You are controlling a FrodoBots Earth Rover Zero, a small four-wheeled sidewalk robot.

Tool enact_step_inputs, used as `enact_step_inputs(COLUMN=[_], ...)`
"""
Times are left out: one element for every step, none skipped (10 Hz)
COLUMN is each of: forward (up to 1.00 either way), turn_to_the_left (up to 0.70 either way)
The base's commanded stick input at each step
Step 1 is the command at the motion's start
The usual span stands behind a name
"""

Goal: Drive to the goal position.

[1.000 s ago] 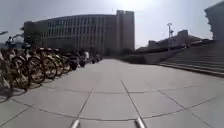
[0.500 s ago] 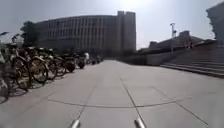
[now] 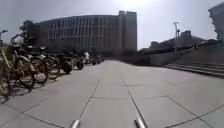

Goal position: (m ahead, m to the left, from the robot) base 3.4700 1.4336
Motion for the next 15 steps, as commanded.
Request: enact_step_inputs(forward=[1.00,1.00,1.00,1.00,1.00,1.00,1.00,1.00,1.00,1.00,1.00,1.00,1.00,1.00,1.00], turn_to_the_left=[0.01,0.01,0.01,0.01,0.01,0.01,0.01,0.01,0.01,0.01,0.01,0.01,-0.10,-0.39,-0.39])
